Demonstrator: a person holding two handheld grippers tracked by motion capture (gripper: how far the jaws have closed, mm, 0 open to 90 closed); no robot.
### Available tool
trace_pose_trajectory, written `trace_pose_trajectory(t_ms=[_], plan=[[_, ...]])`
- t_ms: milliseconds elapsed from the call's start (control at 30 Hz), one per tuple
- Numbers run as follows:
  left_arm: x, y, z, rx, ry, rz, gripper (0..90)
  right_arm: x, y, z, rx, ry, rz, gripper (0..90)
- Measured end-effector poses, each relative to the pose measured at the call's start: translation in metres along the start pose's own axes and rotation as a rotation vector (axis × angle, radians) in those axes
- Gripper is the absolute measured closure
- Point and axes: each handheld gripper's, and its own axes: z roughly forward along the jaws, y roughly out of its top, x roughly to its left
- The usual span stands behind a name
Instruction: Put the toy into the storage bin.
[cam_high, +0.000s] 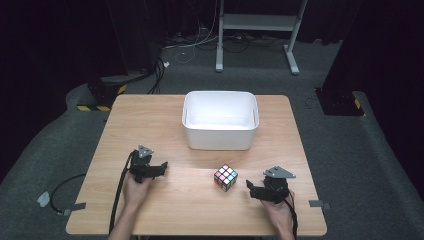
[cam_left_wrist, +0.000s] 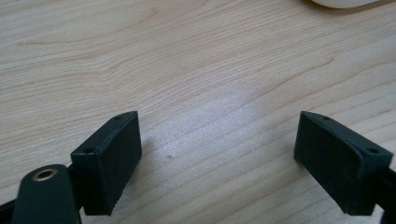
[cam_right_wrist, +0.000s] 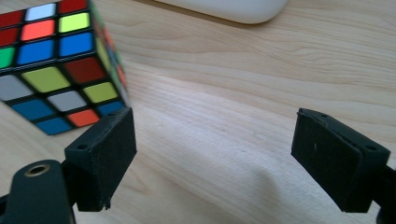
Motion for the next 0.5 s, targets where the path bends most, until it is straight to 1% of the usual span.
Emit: trace_pose_trajectory(t_ms=[67,167,333,367,500], plan=[[0.0,0.0,0.0,0.0,0.0,0.0,15.1,0.0034,-0.0004,-0.0007,-0.005,0.013,-0.014,13.9],[0.0,0.0,0.0,0.0,0.0,0.0,15.1,0.0065,0.0006,-0.0002,0.008,0.02,-0.039,13.8],[0.0,0.0,0.0,0.0,0.0,0.001,15.1,0.0095,0.0005,-0.0017,-0.002,0.03,-0.049,13.4],[0.0,0.0,0.0,0.0,0.0,0.0,15.1,0.0101,0.0,-0.0022,-0.005,0.031,-0.057,13.4],[-0.0001,0.0,0.0,0.0,0.0,0.0,15.1,0.0113,-0.0001,-0.0048,-0.017,0.039,-0.052,13.4]])
